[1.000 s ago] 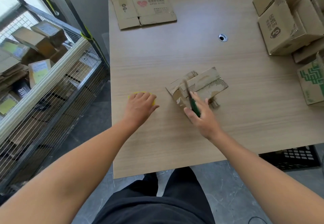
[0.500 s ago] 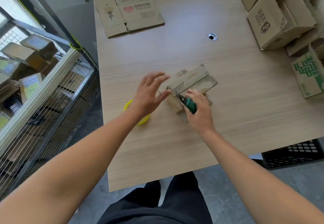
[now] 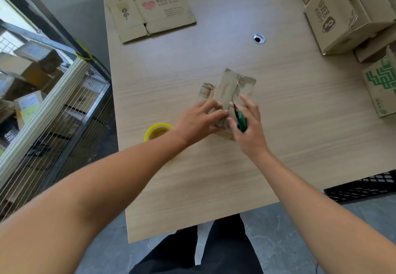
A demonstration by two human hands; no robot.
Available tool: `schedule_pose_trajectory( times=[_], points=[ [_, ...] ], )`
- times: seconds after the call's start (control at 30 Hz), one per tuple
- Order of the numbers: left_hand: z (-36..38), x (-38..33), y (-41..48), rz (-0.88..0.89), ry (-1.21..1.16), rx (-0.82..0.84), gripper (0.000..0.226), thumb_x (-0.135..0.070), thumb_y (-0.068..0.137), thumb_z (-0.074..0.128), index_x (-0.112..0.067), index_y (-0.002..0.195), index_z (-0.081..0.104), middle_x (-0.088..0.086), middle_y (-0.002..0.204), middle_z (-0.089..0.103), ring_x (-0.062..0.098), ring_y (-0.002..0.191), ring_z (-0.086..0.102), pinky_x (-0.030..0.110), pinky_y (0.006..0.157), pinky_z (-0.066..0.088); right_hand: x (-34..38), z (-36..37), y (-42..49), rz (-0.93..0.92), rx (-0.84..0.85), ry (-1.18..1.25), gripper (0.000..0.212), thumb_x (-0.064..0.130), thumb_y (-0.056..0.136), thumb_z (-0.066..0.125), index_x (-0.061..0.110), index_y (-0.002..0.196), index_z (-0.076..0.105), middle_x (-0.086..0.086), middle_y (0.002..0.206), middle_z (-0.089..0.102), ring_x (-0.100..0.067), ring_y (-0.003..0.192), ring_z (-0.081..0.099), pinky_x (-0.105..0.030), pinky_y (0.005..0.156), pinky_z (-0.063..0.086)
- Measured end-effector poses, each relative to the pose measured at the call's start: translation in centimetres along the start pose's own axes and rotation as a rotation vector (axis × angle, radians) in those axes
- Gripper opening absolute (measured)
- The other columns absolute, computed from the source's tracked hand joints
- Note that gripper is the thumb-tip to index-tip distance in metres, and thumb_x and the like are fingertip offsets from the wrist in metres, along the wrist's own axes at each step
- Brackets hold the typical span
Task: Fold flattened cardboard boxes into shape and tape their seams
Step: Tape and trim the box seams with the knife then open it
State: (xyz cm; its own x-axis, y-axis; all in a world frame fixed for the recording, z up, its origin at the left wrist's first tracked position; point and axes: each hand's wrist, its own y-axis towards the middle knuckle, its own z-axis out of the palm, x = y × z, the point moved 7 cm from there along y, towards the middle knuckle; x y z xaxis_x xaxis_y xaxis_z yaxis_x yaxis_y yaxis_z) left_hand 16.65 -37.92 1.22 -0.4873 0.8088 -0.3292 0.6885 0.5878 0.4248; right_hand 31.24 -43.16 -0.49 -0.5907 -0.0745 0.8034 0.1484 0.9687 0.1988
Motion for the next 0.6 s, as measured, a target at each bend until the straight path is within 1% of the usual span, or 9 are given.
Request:
schedule_pose_trajectory(
  times=[0.1,0.2,0.27,0.33,0.37,0.43,0.5,0.53,0.6],
  points=[
    [-0.7,0.8,-1.9,-0.274,-0.129,-0.016,0.055,-0.045,0.077,0.082,-0.021,0.122,0.062,0.010,0.119,0.060,0.030,0.104,0.063,0.040,0.082,0.056,-0.4,-0.2,1.0,-0.067,0.165,-0.082,0.049,0.005,0.086,0.079,0.011,0.133,0.065,-0.013,0.154,0.044,-0.033,0.151,0.028,-0.040,0.125,0.022],
    [-2.0,3.3,-9.5,-0.688,-0.065,-0.069,0.066,-0.067,0.077,0.068,-0.018,0.118,0.057,0.004,0.116,0.054,0.022,0.110,0.052,0.035,0.097,0.043,-0.7,-0.4,1.9,-0.093,0.262,-0.077,0.058,-0.008,0.080,0.080,0.008,0.133,0.064,-0.016,0.155,0.043,-0.033,0.152,0.025,-0.029,0.126,0.016],
    [-1.5,3.9,-14.8,-0.867,0.102,0.142,0.068,-0.071,0.073,0.067,-0.017,0.113,0.055,0.003,0.113,0.052,0.023,0.112,0.045,0.037,0.098,0.039,0.0,0.1,2.5,-0.147,0.320,-0.065,0.057,-0.011,0.079,0.078,0.004,0.132,0.064,-0.020,0.155,0.041,-0.037,0.152,0.024,-0.029,0.126,0.014],
    [-0.1,3.6,-17.7,-0.833,0.214,0.395,0.056,-0.058,0.078,0.070,-0.016,0.113,0.058,0.005,0.116,0.053,0.027,0.119,0.042,0.038,0.098,0.035,0.6,0.7,3.0,-0.189,0.364,-0.060,0.057,-0.013,0.079,0.077,0.003,0.132,0.064,-0.021,0.156,0.040,-0.040,0.152,0.024,-0.042,0.126,0.018],
    [0.1,3.7,-17.9,-0.798,0.234,0.431,0.046,-0.050,0.083,0.070,-0.016,0.112,0.059,0.005,0.116,0.055,0.028,0.122,0.043,0.037,0.098,0.033,0.8,0.9,3.2,-0.204,0.380,-0.067,0.057,-0.013,0.079,0.077,0.002,0.132,0.063,-0.020,0.156,0.039,-0.040,0.152,0.024,-0.049,0.125,0.021],
    [-0.4,4.2,-16.4,-0.790,0.243,0.420,0.030,-0.039,0.090,0.064,-0.017,0.110,0.060,0.004,0.111,0.059,0.028,0.120,0.049,0.036,0.099,0.029,1.0,0.8,3.5,-0.238,0.400,-0.098,0.057,-0.013,0.078,0.077,0.002,0.131,0.064,-0.019,0.156,0.038,-0.042,0.151,0.024,-0.055,0.123,0.023],
    [-1.4,4.1,-14.1,-0.802,0.196,0.378,0.025,-0.038,0.096,0.056,-0.017,0.111,0.056,0.005,0.104,0.064,0.029,0.110,0.057,0.039,0.108,0.025,0.9,0.8,3.5,-0.266,0.441,-0.119,0.059,-0.012,0.076,0.079,0.003,0.131,0.065,-0.018,0.157,0.036,-0.043,0.151,0.021,-0.054,0.123,0.021],
    [-1.9,3.8,-12.6,-0.792,0.136,0.337,0.025,-0.037,0.097,0.055,-0.016,0.110,0.054,0.008,0.100,0.066,0.031,0.104,0.060,0.041,0.108,0.027,0.8,0.8,3.5,-0.274,0.464,-0.135,0.062,-0.012,0.074,0.081,0.003,0.132,0.064,-0.017,0.158,0.034,-0.042,0.151,0.020,-0.052,0.123,0.020],
    [-3.3,2.8,-9.5,-0.746,0.002,0.228,0.025,-0.034,0.095,0.058,-0.011,0.104,0.052,0.012,0.089,0.065,0.036,0.092,0.059,0.041,0.091,0.036,0.7,0.8,3.7,-0.286,0.488,-0.177,0.068,-0.013,0.071,0.082,0.005,0.134,0.063,-0.018,0.159,0.034,-0.042,0.151,0.021,-0.049,0.123,0.022]
  ],
)
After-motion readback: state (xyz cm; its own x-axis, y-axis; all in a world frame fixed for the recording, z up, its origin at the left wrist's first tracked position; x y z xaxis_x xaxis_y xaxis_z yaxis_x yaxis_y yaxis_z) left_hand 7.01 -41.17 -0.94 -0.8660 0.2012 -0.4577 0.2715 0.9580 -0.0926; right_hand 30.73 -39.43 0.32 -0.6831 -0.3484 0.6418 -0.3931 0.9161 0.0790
